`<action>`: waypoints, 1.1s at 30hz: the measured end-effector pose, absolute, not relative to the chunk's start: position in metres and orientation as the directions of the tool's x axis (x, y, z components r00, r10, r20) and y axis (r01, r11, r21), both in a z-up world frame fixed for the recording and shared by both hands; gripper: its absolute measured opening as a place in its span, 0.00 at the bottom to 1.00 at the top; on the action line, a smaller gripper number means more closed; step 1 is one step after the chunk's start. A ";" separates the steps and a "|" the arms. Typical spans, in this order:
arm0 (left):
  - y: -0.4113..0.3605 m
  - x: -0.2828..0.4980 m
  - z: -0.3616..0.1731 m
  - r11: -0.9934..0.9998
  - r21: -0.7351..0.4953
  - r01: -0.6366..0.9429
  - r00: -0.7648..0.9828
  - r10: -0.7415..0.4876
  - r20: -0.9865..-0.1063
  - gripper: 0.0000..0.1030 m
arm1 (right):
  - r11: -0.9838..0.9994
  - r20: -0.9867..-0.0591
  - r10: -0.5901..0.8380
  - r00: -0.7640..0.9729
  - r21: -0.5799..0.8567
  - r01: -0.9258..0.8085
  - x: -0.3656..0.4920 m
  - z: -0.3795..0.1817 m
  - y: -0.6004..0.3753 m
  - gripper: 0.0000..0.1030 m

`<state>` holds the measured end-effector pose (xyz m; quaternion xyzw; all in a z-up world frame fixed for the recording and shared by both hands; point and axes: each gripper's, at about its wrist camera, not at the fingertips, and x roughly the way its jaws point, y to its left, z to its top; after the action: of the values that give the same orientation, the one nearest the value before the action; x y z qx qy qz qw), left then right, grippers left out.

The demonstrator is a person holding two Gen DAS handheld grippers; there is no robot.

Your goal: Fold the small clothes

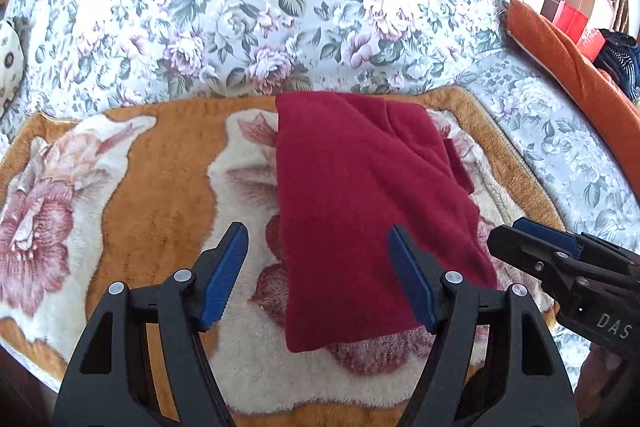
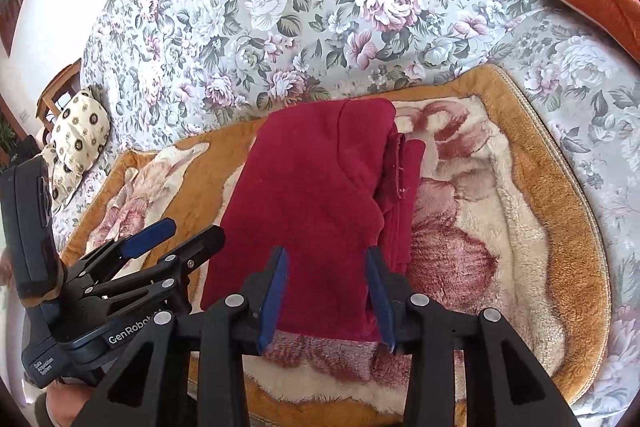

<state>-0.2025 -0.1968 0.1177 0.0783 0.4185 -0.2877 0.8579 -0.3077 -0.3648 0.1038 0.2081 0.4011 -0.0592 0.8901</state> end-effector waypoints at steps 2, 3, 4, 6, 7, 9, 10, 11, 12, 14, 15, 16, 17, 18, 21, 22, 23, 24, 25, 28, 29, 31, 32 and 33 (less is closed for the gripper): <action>-0.195 -0.208 0.123 0.826 -0.093 0.556 0.503 -0.424 -0.753 0.70 | 0.908 -0.734 0.016 0.679 0.295 0.297 -0.310 0.110 -0.362 0.41; -0.194 -0.210 0.126 0.828 -0.082 0.555 0.514 -0.419 -0.748 0.71 | 0.908 -0.733 -0.013 0.680 0.276 0.315 -0.312 0.113 -0.361 0.42; -0.192 -0.212 0.128 0.829 -0.077 0.554 0.522 -0.418 -0.744 0.71 | 0.906 -0.733 -0.033 0.680 0.265 0.329 -0.313 0.114 -0.361 0.42; -0.188 -0.215 0.131 0.831 -0.084 0.550 0.528 -0.423 -0.737 0.71 | 0.906 -0.729 -0.060 0.682 0.246 0.343 -0.315 0.117 -0.359 0.42; -0.186 -0.215 0.133 0.832 -0.090 0.547 0.527 -0.427 -0.735 0.71 | 0.908 -0.729 -0.076 0.680 0.231 0.349 -0.316 0.118 -0.358 0.42; -0.183 -0.217 0.136 0.837 -0.088 0.539 0.534 -0.421 -0.733 0.71 | 0.912 -0.729 -0.109 0.676 0.197 0.360 -0.317 0.119 -0.355 0.42; -0.183 -0.218 0.137 0.842 -0.075 0.534 0.542 -0.409 -0.734 0.71 | 0.914 -0.728 -0.117 0.676 0.187 0.360 -0.318 0.120 -0.354 0.42; -0.183 -0.220 0.138 0.847 -0.058 0.528 0.552 -0.394 -0.735 0.71 | 0.915 -0.727 -0.120 0.676 0.184 0.360 -0.319 0.120 -0.353 0.42; -0.184 -0.221 0.140 0.851 -0.045 0.524 0.559 -0.383 -0.736 0.71 | 0.914 -0.727 -0.119 0.677 0.186 0.361 -0.320 0.120 -0.353 0.42; -0.183 -0.223 0.142 0.854 -0.038 0.519 0.566 -0.377 -0.734 0.71 | 0.911 -0.726 -0.113 0.679 0.197 0.362 -0.322 0.119 -0.353 0.42; -0.182 -0.224 0.143 0.855 -0.040 0.517 0.569 -0.378 -0.730 0.71 | 0.910 -0.726 -0.113 0.679 0.200 0.364 -0.323 0.119 -0.354 0.42; -0.181 -0.225 0.144 0.856 -0.037 0.515 0.574 -0.376 -0.727 0.71 | 0.908 -0.726 -0.114 0.678 0.201 0.367 -0.324 0.118 -0.353 0.42; -0.180 -0.226 0.145 0.859 -0.022 0.511 0.585 -0.366 -0.724 0.71 | 0.907 -0.727 -0.113 0.678 0.203 0.369 -0.324 0.118 -0.353 0.42; -0.180 -0.228 0.145 0.863 0.009 0.505 0.603 -0.345 -0.720 0.71 | 0.905 -0.727 -0.110 0.678 0.208 0.370 -0.325 0.118 -0.353 0.42; -0.178 -0.233 0.147 0.859 0.018 0.512 0.612 -0.350 -0.709 0.71 | 0.903 -0.727 -0.106 0.678 0.215 0.371 -0.328 0.117 -0.352 0.42; -0.177 -0.233 0.147 0.859 0.003 0.512 0.603 -0.358 -0.713 0.71 | 0.903 -0.727 -0.103 0.679 0.217 0.370 -0.329 0.116 -0.352 0.42; -0.176 -0.232 0.147 0.859 -0.004 0.511 0.598 -0.359 -0.716 0.71 | 0.902 -0.728 -0.103 0.678 0.219 0.372 -0.329 0.116 -0.352 0.42; -0.175 -0.232 0.146 0.862 -0.002 0.508 0.597 -0.353 -0.721 0.71 | 0.899 -0.728 -0.102 0.678 0.224 0.376 -0.330 0.116 -0.353 0.42; -0.175 -0.232 0.146 0.864 0.004 0.504 0.598 -0.346 -0.723 0.71 | 0.897 -0.728 -0.100 0.678 0.229 0.379 -0.331 0.116 -0.353 0.42; -0.173 -0.230 0.142 0.865 -0.004 0.502 0.584 -0.343 -0.736 0.71 | 0.897 -0.726 -0.095 0.681 0.235 0.376 -0.332 0.117 -0.353 0.42; -0.172 -0.230 0.142 0.867 -0.007 0.498 0.583 -0.340 -0.737 0.71 | 0.897 -0.724 -0.095 0.683 0.236 0.374 -0.333 0.117 -0.353 0.42; -0.172 -0.230 0.141 0.869 -0.008 0.494 0.583 -0.338 -0.739 0.71 | 0.896 -0.724 -0.089 0.684 0.242 0.373 -0.334 0.116 -0.353 0.42; -0.171 -0.230 0.141 0.870 -0.006 0.493 0.583 -0.335 -0.740 0.71 | 0.895 -0.725 -0.088 0.683 0.243 0.374 -0.333 0.116 -0.353 0.42; -0.172 -0.230 0.141 0.870 -0.003 0.494 0.584 -0.334 -0.740 0.71 | 0.895 -0.727 -0.088 0.681 0.242 0.374 -0.334 0.115 -0.353 0.42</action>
<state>-0.2301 -0.1715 0.1411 0.1019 0.3918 -0.2340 0.8840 -0.3340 -0.3531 0.1155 0.1894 0.3778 -0.1288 0.8971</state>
